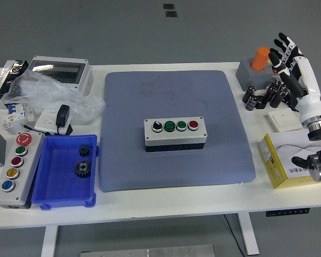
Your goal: Pick up the button,place it on the desk,press the button,press the button
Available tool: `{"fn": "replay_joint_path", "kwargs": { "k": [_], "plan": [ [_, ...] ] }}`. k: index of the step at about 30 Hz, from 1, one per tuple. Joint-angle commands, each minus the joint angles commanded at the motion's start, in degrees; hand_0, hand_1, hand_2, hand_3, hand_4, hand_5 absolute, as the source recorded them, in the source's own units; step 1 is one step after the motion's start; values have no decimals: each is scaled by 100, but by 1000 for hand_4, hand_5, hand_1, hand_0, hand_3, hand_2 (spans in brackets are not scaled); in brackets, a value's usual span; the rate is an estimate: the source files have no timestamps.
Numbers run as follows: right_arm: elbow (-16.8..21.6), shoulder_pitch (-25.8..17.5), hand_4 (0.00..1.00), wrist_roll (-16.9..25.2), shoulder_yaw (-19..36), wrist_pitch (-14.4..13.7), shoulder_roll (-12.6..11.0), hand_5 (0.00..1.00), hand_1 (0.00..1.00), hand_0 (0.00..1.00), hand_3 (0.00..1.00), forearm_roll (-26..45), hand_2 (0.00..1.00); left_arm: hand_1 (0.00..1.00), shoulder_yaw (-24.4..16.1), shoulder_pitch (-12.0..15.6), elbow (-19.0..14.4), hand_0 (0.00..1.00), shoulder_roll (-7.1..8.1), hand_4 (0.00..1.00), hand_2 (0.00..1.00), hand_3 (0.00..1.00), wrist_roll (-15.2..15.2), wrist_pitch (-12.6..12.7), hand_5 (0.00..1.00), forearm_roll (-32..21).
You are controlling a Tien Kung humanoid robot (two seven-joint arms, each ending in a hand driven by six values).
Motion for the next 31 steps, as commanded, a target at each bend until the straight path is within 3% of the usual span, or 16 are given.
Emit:
{"fn": "replay_joint_path", "kwargs": {
  "k": [10, 16, 31],
  "plan": [
    [-29, -112, 998, 48, 392, -14, 113, 781, 876, 914, 968, 35, 919, 700, 228, -59, 0, 686, 18, 602, 641, 651, -42, -10, 395, -316],
    [-62, -144, 998, 62, 516, -20, 172, 781, 872, 908, 960, 44, 911, 699, 615, -119, -4, 686, 69, 603, 640, 651, -121, -19, 394, -721],
    [-56, -193, 998, -71, 459, -78, 226, 786, 855, 897, 926, -37, 885, 700, 1106, -81, -18, 686, 320, 603, 640, 653, -112, -25, 387, -1274]
  ]
}}
